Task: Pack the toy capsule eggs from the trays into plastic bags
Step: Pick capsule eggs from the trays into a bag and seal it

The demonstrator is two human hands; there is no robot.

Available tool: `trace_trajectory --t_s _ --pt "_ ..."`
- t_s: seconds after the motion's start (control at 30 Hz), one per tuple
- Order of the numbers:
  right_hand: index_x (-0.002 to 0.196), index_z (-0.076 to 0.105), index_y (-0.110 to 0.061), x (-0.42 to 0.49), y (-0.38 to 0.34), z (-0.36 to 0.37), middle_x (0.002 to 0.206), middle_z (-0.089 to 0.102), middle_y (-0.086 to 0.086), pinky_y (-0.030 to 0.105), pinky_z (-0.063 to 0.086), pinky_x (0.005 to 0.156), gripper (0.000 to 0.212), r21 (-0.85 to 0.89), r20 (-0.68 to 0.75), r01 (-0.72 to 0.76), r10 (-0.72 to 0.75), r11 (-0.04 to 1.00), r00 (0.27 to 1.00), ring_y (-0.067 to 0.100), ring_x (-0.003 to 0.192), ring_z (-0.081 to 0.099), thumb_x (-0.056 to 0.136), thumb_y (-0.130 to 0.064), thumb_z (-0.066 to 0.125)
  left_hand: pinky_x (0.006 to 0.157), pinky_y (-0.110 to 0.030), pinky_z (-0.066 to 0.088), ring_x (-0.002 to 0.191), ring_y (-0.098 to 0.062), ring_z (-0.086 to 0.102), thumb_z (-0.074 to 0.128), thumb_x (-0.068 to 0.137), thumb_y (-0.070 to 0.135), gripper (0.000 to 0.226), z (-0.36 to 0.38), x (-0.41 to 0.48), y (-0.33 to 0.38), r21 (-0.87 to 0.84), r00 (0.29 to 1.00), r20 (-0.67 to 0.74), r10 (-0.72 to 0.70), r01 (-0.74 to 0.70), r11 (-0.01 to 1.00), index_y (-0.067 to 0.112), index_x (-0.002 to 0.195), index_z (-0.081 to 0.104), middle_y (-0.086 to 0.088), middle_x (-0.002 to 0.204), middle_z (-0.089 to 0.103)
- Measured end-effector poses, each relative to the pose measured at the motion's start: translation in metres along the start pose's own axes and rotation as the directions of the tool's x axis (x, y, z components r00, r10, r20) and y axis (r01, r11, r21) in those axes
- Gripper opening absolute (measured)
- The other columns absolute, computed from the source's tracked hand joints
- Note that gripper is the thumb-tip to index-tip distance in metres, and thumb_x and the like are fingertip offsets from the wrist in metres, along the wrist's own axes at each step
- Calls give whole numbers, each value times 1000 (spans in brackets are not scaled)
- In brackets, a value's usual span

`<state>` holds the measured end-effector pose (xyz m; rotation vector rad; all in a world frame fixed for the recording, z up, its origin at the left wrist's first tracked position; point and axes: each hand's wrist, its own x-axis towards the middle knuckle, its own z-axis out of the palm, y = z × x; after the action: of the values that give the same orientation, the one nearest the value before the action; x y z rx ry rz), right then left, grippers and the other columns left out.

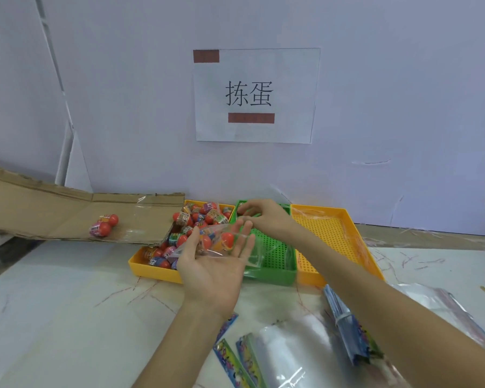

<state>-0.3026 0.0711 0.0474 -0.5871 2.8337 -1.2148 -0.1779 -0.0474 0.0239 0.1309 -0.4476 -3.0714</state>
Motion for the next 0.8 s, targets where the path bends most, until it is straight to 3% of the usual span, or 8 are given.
trace_trajectory --t_s 0.1,0.17,0.3,0.47,0.53,0.6,0.7,0.8 --pt "127 66 -15 24 -6 21 104 65 -2 39 50 93 34 -52 62 22 -19 998 998 21 104 62 93 -16 66 98 -56 48 114 -49 66 52 99 39 53 -1 3 8 -12 999 -9 44 -44 999 -1 134 52 -35 128 63" --pt "129 63 -21 35 -8 33 115 67 -1 44 40 102 35 -181 64 23 -11 983 998 24 113 59 95 -20 60 103 -57 47 114 -48 66 54 97 39 55 -3 5 13 -25 998 -16 59 -59 998 -2 135 52 -34 127 63" --pt "112 68 -21 45 -10 43 114 70 0 41 27 96 21 -241 -41 17 -28 970 999 24 114 59 94 -19 58 102 -56 47 112 -48 67 54 97 39 56 -3 5 13 -23 998 -13 55 -55 998 -4 132 53 -33 126 65" --pt "94 60 -26 32 -19 25 92 66 -8 42 41 98 28 1 -217 74 -71 997 974 18 96 64 74 -19 79 102 -55 47 112 -49 67 52 99 40 57 -2 5 13 -22 998 -11 62 -63 998 -4 135 51 -33 127 64" --pt "95 60 -22 23 -23 12 94 68 -2 46 49 94 31 122 -295 124 -84 985 952 19 95 66 73 -15 81 102 -55 47 112 -48 67 51 100 41 58 -2 6 12 -10 998 -21 60 -61 998 -6 133 53 -33 126 65" --pt "101 60 -19 15 -27 -4 99 69 1 35 54 82 35 238 -350 129 -39 963 936 19 95 66 75 -11 82 102 -56 47 111 -49 68 50 100 41 56 -1 4 11 -2 998 -24 54 -54 999 -7 128 56 -33 125 65" --pt "115 56 -17 3 -30 -28 104 69 -1 26 49 74 47 479 -350 80 106 874 931 15 95 66 78 -6 82 98 -56 49 108 -49 68 50 102 41 47 1 1 7 28 999 -22 44 -44 999 -3 111 62 -34 124 65" --pt "119 55 -11 -12 -28 -47 106 70 5 36 54 92 47 674 -323 81 195 734 926 23 103 68 81 0 78 95 -55 51 108 -49 69 51 102 40 39 3 -1 5 45 999 -25 33 -31 998 5 118 58 -35 125 65"
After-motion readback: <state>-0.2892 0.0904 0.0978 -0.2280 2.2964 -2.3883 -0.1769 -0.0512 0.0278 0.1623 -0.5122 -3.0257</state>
